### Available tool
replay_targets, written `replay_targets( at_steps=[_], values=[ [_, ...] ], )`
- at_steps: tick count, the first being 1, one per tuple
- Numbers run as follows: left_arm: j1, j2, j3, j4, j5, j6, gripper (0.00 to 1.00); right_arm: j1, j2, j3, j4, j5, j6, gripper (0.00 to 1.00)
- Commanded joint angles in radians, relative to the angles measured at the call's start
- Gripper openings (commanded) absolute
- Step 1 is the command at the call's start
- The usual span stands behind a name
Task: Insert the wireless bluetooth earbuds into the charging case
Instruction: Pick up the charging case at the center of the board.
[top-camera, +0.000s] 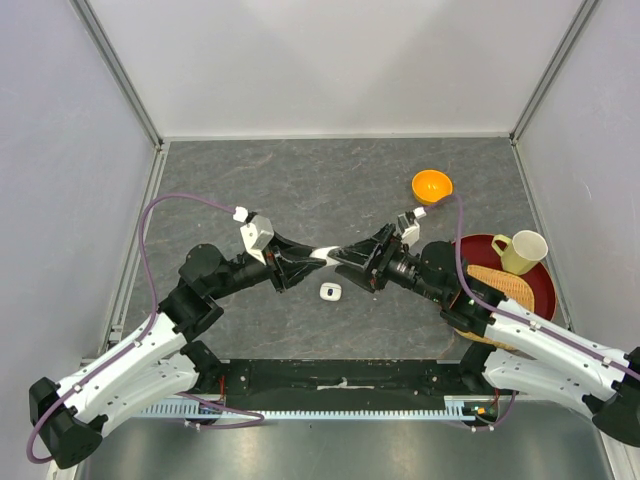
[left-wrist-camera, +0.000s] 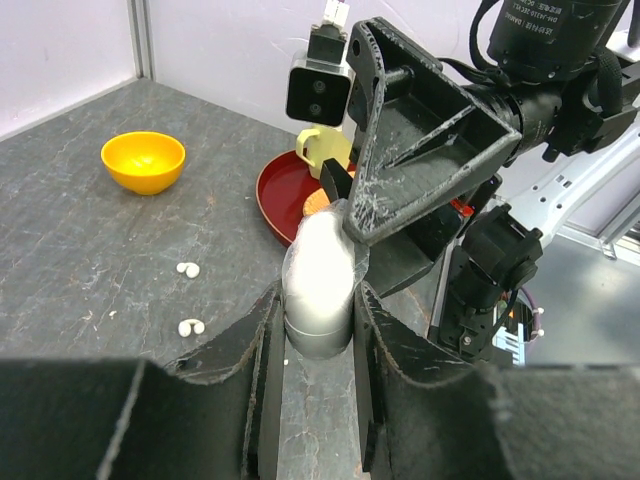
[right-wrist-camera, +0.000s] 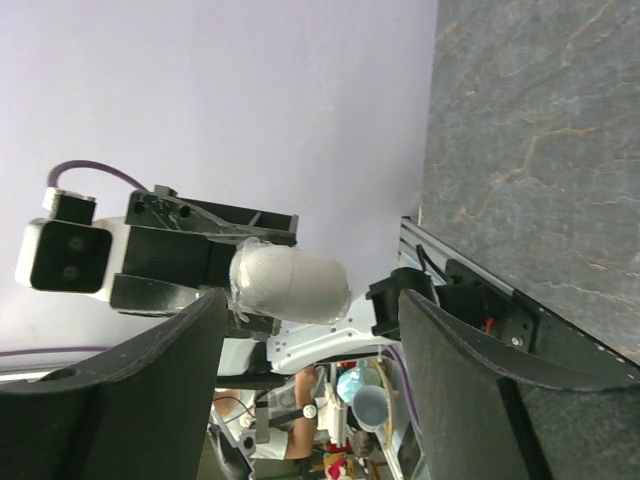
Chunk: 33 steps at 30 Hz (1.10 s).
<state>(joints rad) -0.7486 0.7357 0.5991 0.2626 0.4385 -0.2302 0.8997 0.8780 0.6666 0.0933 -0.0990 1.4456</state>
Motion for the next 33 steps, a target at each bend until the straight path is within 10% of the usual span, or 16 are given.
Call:
replay_targets(
  at_steps=[1,20,27,33],
  values=[
    [-0.003,-0.01,0.004,0.066,-0.007,-0.024,0.02,-0.008,-0.02,-0.019,0.17,-0.005,0.064,0.76],
    [-0.005,-0.001,-0.001,0.082,0.0,-0.031,0.02,-0.035,0.059,-0.045,0.327,-0.116,0.168,0.54],
    [-0.003,0.002,-0.004,0.082,0.002,-0.043,0.02,-0.038,0.05,-0.055,0.332,-0.113,0.165,0.3],
    [-0.005,0.019,0.002,0.082,0.022,-0.069,0.42,-0.042,0.049,-0.065,0.348,-0.113,0.164,0.21]
  ],
)
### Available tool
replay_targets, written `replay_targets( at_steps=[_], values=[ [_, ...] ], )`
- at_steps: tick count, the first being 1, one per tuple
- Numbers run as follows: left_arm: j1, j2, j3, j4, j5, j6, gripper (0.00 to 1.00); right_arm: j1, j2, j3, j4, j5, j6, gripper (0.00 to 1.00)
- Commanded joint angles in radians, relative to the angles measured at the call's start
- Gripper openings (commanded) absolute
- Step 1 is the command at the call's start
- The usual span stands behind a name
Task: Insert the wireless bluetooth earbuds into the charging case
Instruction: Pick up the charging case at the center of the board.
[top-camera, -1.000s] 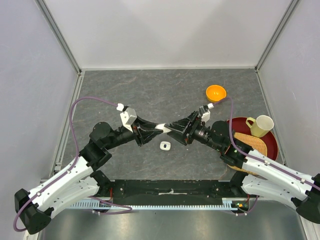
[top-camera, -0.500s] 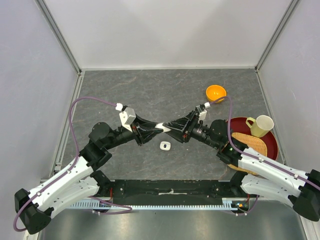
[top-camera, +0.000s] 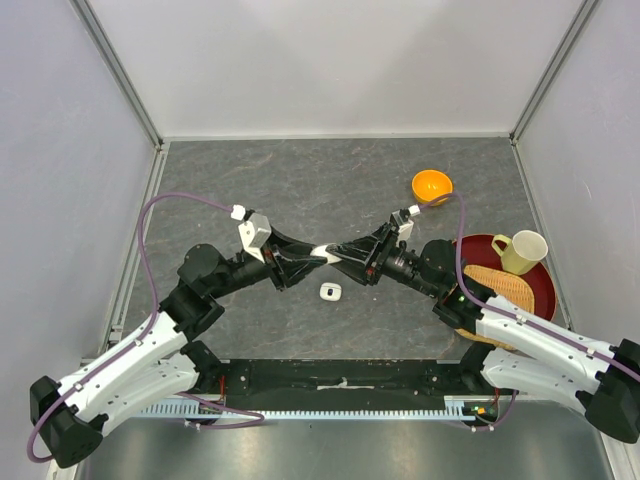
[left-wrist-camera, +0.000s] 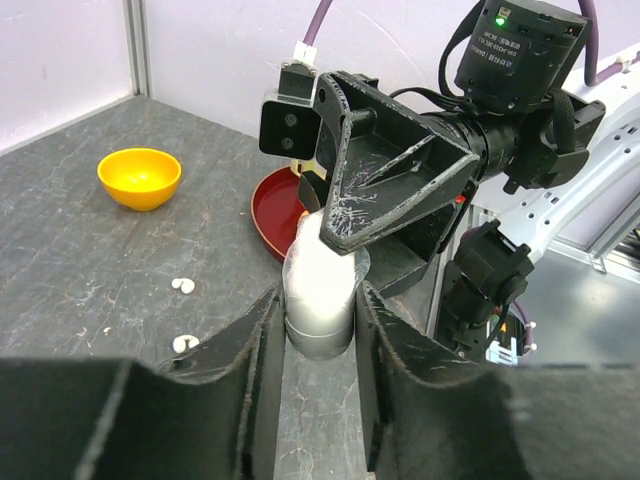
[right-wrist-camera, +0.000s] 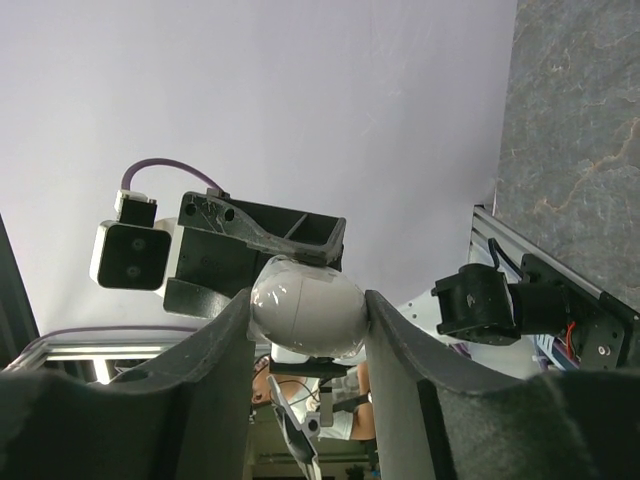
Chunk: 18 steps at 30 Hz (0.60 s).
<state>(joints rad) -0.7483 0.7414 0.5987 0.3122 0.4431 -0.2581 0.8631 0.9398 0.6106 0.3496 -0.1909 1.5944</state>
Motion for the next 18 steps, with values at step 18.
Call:
replay_targets(
  at_steps=[18],
  values=[
    [-0.005,-0.014,-0.221,0.501,-0.006,-0.067,0.64,-0.015,0.001,-0.023,0.166,-0.044,0.052,0.19]
  ],
)
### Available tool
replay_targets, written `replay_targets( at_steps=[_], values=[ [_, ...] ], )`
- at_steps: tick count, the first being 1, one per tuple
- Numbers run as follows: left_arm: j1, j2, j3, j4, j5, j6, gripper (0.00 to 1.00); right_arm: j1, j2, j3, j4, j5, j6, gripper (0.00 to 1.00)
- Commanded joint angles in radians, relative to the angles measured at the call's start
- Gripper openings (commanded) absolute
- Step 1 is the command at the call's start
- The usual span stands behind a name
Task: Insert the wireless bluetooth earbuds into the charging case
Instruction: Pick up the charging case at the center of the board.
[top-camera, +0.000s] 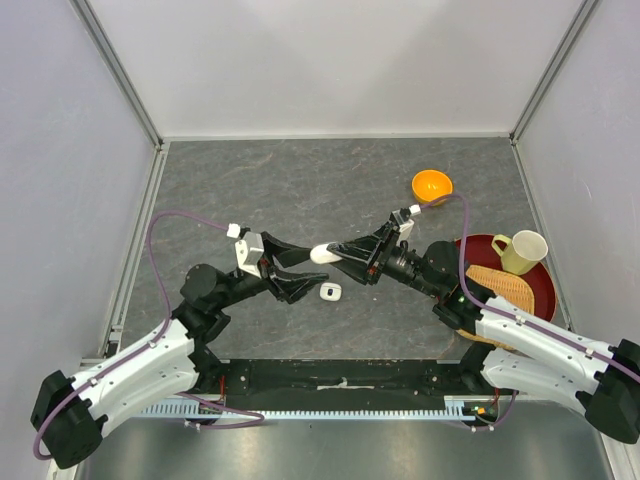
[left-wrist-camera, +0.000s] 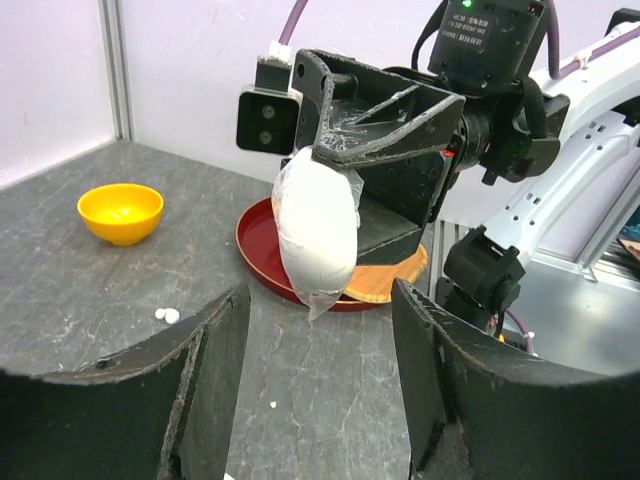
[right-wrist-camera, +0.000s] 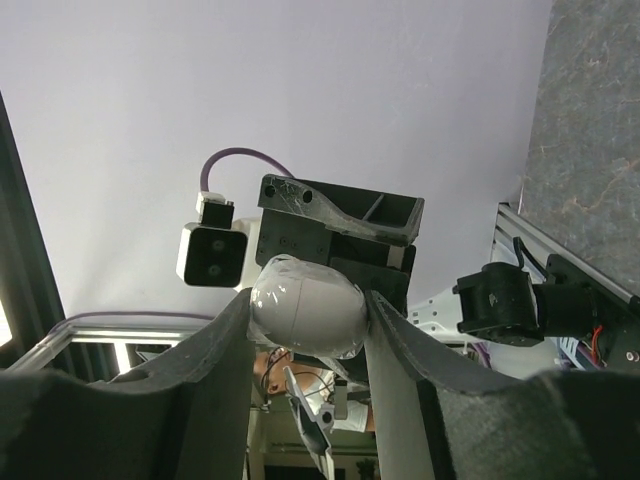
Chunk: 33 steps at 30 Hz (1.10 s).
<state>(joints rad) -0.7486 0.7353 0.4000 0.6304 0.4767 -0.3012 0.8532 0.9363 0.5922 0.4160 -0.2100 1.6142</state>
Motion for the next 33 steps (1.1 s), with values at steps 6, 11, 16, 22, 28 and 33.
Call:
replay_targets(
  at_steps=[6,11,16,22,28,33],
  values=[
    [-0.008,0.016,-0.036,0.267,-0.052,0.004,0.61,-0.003,0.009,-0.011,0.102,-0.026,0.038,0.19],
    [-0.014,0.05,-0.036,0.307,-0.05,0.01,0.6,-0.003,0.009,-0.006,0.104,-0.029,0.038,0.19],
    [-0.023,0.079,-0.038,0.331,-0.047,0.01,0.59,-0.005,0.016,0.001,0.113,-0.037,0.038,0.19],
    [-0.037,0.128,-0.024,0.376,-0.056,0.016,0.56,-0.005,0.03,0.0,0.138,-0.048,0.05,0.19],
    [-0.052,0.18,-0.018,0.428,-0.069,0.017,0.5,-0.003,0.036,-0.002,0.155,-0.054,0.058,0.19],
    [-0.063,0.19,-0.021,0.453,-0.089,0.019,0.47,-0.005,0.035,-0.003,0.162,-0.057,0.059,0.19]
  ],
)
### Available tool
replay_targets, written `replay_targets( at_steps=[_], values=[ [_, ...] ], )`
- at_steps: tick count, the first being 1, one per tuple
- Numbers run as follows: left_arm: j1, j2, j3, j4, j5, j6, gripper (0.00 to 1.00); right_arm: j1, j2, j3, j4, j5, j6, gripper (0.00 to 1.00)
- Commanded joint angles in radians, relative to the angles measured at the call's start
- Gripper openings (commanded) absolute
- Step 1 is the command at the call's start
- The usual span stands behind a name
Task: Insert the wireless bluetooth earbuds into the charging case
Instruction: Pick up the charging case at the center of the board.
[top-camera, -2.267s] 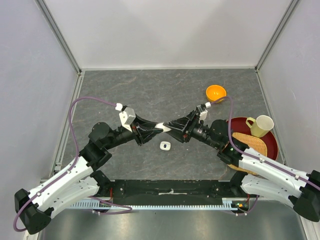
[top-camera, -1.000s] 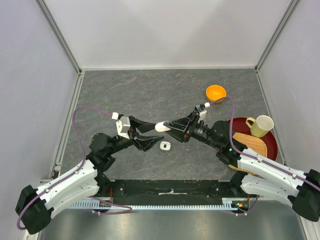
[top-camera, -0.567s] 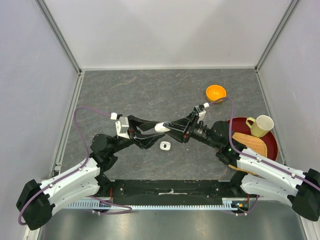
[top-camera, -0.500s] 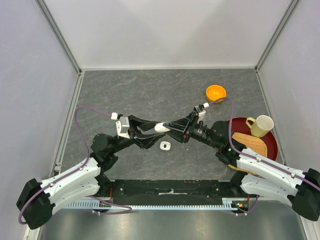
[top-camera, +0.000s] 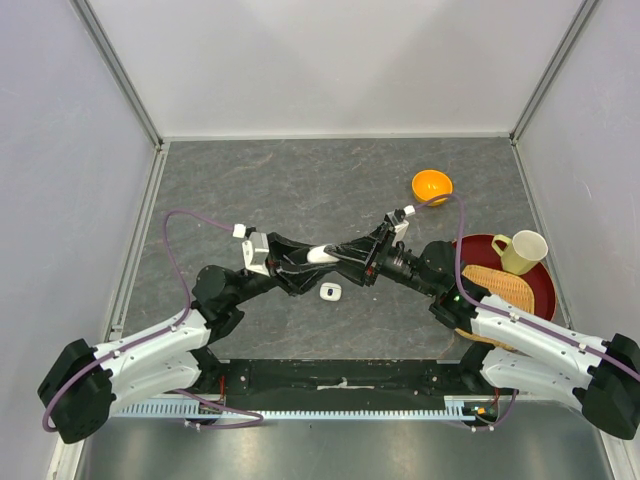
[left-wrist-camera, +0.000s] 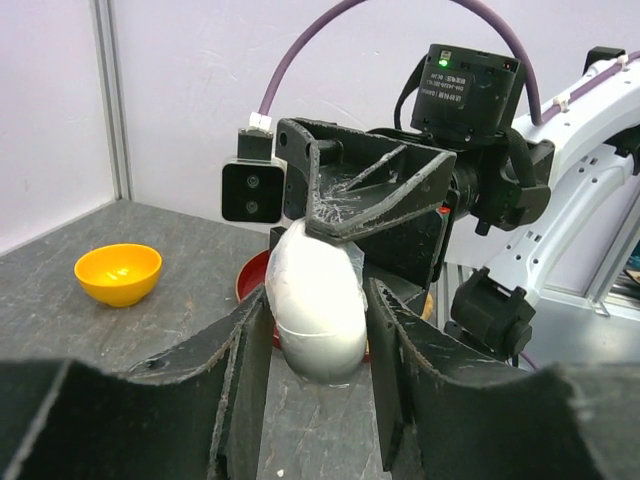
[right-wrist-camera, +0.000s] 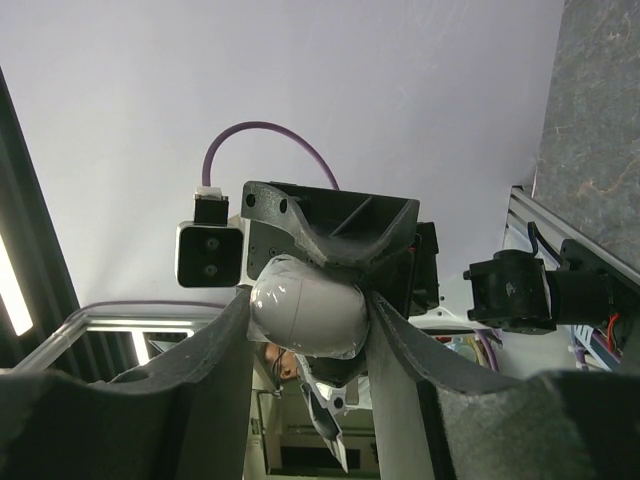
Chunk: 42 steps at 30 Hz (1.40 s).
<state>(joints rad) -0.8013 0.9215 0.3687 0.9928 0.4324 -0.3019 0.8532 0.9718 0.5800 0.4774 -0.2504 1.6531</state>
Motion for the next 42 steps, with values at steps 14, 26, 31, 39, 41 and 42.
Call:
replay_targets(
  at_steps=[14,26,31,39,41,42],
  values=[
    [-0.029,0.016,-0.001,0.11,-0.063,0.015,0.43,-0.003,-0.015,-0.011,0.136,0.003,0.039,0.18],
    [-0.042,0.025,0.004,0.113,-0.083,0.012,0.38,-0.005,-0.024,-0.017,0.148,0.007,0.045,0.18],
    [-0.047,0.03,0.007,0.116,-0.086,0.01,0.19,-0.003,-0.028,-0.023,0.144,0.008,0.05,0.18],
    [-0.052,0.024,0.01,0.096,-0.075,0.003,0.02,-0.005,-0.051,-0.035,0.148,0.022,0.024,0.41],
    [-0.052,0.019,0.016,0.066,-0.07,0.003,0.02,-0.003,-0.076,-0.028,0.109,0.039,-0.009,0.64],
    [-0.05,0.013,0.021,0.054,-0.064,0.006,0.02,-0.005,-0.088,-0.019,0.08,0.046,-0.054,0.71]
  ],
)
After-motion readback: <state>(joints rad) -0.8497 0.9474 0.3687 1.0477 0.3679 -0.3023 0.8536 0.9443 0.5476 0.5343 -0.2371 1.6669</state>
